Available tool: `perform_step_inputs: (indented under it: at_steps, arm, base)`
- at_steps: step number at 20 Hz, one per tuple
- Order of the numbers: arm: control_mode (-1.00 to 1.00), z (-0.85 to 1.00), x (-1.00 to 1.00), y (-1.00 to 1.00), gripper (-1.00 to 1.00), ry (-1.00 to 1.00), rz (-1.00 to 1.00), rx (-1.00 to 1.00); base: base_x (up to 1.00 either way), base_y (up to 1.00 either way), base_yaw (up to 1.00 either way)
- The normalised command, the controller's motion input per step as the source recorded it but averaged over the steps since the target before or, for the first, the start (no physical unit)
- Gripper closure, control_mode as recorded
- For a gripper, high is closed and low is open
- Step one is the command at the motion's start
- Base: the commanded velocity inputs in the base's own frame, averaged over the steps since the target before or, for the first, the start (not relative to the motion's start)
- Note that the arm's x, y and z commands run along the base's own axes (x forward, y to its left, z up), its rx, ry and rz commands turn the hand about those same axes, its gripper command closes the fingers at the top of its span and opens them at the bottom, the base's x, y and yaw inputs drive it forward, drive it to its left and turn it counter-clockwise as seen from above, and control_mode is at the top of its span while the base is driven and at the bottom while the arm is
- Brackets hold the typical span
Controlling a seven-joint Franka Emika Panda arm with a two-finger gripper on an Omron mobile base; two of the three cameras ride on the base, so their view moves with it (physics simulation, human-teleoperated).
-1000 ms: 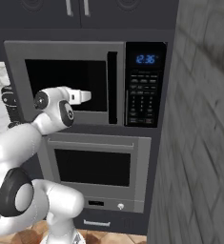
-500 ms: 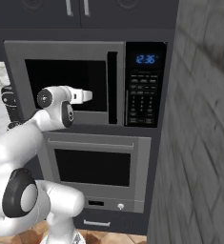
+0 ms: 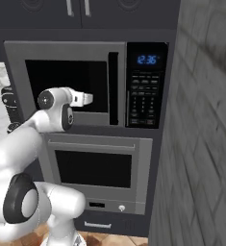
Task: Transport the chicken drumstick from the fridge to the microwave and turn on the microwave.
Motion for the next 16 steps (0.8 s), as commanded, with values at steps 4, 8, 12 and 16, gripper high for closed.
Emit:
perform_step_inputs:
  at_steps: [4,8,12,16]
  arm:
    - [-1.00,0.10,-0.36,0.00,1.00,-0.01,0.00,0.09]
    - [-1.00,0.19,-0.50,-0.06,1.00,-0.03,0.00,0.10]
    - [-1.00,0.16,-0.43,-0.12,1.00,0.00,0.00,0.11]
    - [-1.00,0.01,-0.31,-0.11,1.00,0.00,0.00,0.08]
  base:
    - [0.00,0.00,0.00]
    - [0.00,0.00,0.00]
    - [0.00,0.00,0.00]
    - [0.00,0.00,0.00]
